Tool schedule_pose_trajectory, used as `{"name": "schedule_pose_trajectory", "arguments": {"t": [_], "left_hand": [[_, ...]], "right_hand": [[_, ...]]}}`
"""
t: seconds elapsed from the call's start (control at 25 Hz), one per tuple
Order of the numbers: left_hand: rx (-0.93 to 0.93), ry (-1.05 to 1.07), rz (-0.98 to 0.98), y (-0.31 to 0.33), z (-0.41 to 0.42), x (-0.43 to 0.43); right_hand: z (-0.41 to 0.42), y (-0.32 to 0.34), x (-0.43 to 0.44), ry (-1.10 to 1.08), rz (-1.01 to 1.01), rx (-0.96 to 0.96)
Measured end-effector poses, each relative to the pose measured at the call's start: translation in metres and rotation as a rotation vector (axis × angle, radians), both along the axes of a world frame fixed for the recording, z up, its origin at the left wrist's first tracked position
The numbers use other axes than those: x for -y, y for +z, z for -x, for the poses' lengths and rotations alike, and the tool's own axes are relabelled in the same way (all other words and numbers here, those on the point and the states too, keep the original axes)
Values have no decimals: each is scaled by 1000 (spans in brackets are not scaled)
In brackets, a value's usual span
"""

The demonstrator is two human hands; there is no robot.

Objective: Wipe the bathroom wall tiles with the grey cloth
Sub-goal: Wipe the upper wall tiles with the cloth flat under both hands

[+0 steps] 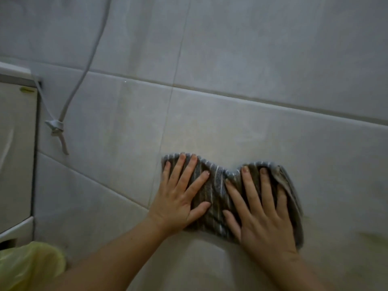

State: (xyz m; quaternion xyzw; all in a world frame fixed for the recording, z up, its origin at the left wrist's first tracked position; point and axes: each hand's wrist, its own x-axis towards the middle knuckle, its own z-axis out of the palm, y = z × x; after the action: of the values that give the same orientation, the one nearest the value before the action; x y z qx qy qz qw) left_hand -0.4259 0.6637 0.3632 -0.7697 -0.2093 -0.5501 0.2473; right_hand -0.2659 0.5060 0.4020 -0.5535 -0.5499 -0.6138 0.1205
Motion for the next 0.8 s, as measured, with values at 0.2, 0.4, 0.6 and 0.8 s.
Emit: {"name": "schedule_pose_trajectory", "arguments": {"t": [0.2, 0.4, 0.6, 0.8], "left_hand": [[73, -4, -20, 119, -27, 21], [33, -40, -65, 110, -59, 54], [-90, -25, -110, 61, -58, 63], [18, -40, -100, 142, -99, 99]], "right_hand": [[-22, 104, 12, -35, -211, -77], [-48, 78, 44, -79, -265, -156], [-57, 35, 63, -71, -65, -49], [-92, 112, 97, -91, -252, -133]]}}
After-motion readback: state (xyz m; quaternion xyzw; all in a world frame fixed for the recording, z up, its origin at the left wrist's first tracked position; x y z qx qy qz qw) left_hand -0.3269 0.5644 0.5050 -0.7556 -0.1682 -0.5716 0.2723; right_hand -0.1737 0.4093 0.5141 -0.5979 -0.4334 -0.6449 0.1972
